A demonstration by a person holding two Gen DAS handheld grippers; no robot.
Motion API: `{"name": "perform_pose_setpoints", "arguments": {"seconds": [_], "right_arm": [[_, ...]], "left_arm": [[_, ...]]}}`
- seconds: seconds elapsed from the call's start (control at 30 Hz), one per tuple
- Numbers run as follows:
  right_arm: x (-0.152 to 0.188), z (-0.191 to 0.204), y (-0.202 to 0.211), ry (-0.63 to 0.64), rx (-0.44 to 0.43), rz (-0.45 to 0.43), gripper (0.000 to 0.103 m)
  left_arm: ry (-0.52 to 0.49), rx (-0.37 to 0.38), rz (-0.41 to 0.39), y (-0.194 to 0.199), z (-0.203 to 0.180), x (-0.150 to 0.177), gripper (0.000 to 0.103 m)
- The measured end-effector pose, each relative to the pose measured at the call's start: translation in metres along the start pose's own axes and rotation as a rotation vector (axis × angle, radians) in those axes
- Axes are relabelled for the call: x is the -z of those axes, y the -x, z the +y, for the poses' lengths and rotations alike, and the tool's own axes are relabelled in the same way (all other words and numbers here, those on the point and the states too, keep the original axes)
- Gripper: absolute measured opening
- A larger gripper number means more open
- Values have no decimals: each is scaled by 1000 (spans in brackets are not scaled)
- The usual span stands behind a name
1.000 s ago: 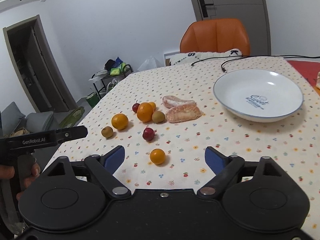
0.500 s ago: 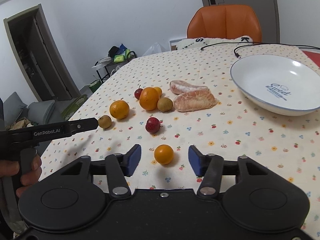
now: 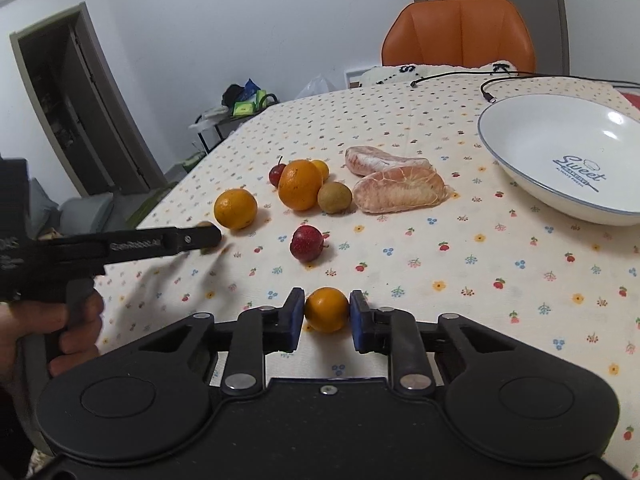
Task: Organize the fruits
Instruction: 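Grasp the small tangerine with the right tool while the left tool grasps a brown kiwi, then carry both fruits over the white plate and open both tools to drop them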
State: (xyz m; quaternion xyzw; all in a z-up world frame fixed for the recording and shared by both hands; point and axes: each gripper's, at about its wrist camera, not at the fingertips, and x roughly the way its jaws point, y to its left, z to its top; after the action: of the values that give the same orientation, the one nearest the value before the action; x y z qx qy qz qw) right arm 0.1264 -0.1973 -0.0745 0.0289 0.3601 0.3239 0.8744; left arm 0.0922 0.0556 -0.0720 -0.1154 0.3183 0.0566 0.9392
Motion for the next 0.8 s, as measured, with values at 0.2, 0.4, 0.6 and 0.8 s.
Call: {"name": "perform_pose_setpoints", "arguments": {"seconds": [0.2,0.4,0.6,0.8], "right_arm": [[-1,-9,15,-17,9,-43,22],[-3,-26,32,-51,28,-95,22],[-4,-43,46,-82,45,-135,22],[-4,-59,61,-105,69,-175,22]], "left_arm": [[-2,4,-8,-1,-4,0,25],[-24,35,-19,5,-19,-2,24],[-58,83,-41,13,-45,-7,25],[-86,132,-49,12,-72,-13,24]]}}
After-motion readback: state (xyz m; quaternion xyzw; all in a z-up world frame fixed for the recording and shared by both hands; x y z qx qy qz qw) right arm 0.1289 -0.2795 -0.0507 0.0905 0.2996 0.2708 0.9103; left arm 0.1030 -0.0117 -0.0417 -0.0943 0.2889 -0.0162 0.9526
